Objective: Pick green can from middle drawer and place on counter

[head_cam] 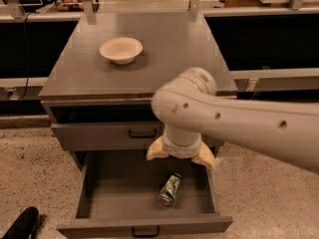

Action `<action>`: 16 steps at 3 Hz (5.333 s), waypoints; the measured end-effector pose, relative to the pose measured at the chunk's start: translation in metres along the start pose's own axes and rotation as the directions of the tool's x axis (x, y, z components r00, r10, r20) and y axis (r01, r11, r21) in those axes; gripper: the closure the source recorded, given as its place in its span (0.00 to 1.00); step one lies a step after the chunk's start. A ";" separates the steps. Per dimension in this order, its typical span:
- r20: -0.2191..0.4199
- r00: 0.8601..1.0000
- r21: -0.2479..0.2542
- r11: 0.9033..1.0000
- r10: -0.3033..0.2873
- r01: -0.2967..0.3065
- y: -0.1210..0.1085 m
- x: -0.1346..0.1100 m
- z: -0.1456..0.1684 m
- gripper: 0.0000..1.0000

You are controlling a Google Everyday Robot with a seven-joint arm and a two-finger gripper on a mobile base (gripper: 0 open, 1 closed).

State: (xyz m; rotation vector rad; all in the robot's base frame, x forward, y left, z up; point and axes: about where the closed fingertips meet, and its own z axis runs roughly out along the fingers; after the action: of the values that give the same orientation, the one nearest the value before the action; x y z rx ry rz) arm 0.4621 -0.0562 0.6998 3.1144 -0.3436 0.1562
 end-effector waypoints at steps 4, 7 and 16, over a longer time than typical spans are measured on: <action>0.034 0.996 0.123 0.990 -0.078 0.073 0.033 0.005 0.106 0.00; 0.023 0.999 0.192 0.981 -0.030 0.025 -0.019 0.007 0.252 0.00; 0.000 1.000 0.360 0.933 -0.021 0.019 -0.007 0.092 0.136 1.00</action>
Offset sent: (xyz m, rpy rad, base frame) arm -0.0114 -0.0385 -0.0247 -0.0111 -0.0718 0.0692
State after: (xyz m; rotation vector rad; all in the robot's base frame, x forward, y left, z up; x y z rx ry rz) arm 0.5666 -0.0712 0.5735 3.4802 -0.3154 0.2382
